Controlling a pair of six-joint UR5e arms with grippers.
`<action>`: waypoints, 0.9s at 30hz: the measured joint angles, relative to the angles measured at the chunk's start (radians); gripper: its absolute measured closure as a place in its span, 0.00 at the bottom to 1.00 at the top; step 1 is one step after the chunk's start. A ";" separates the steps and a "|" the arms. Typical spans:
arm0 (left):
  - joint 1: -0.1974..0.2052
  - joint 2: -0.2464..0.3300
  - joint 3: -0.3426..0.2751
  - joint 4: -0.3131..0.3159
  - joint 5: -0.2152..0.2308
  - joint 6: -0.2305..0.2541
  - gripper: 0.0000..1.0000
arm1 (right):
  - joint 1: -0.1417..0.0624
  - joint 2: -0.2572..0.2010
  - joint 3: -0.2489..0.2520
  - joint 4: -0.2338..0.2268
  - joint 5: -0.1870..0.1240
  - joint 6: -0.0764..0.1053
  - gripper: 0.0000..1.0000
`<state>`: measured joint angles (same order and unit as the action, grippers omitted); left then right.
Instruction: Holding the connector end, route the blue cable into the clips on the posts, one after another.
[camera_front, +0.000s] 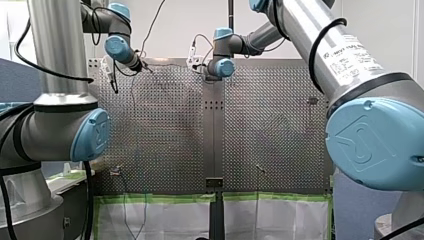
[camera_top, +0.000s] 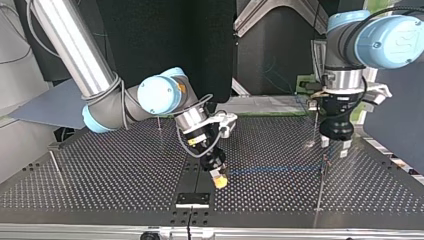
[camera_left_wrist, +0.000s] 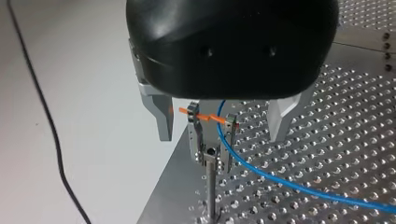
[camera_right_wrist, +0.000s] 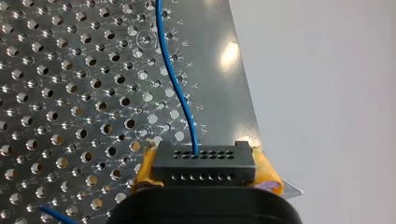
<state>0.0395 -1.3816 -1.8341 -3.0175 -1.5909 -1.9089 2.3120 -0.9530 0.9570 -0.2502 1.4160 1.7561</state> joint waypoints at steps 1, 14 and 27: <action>-0.004 0.000 0.000 0.004 -0.002 0.014 0.00 | 0.000 0.000 0.000 0.000 0.000 0.000 1.00; -0.026 0.000 0.000 0.013 -0.026 0.155 0.00 | -0.001 0.000 0.000 0.003 0.000 0.001 1.00; -0.046 -0.001 0.000 0.011 -0.060 0.227 0.00 | 0.000 0.000 0.001 0.010 0.001 0.001 1.00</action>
<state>-0.0060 -1.3821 -1.8340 -3.0065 -1.6513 -1.6817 2.3117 -0.9529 0.9576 -0.2402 1.4166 1.7567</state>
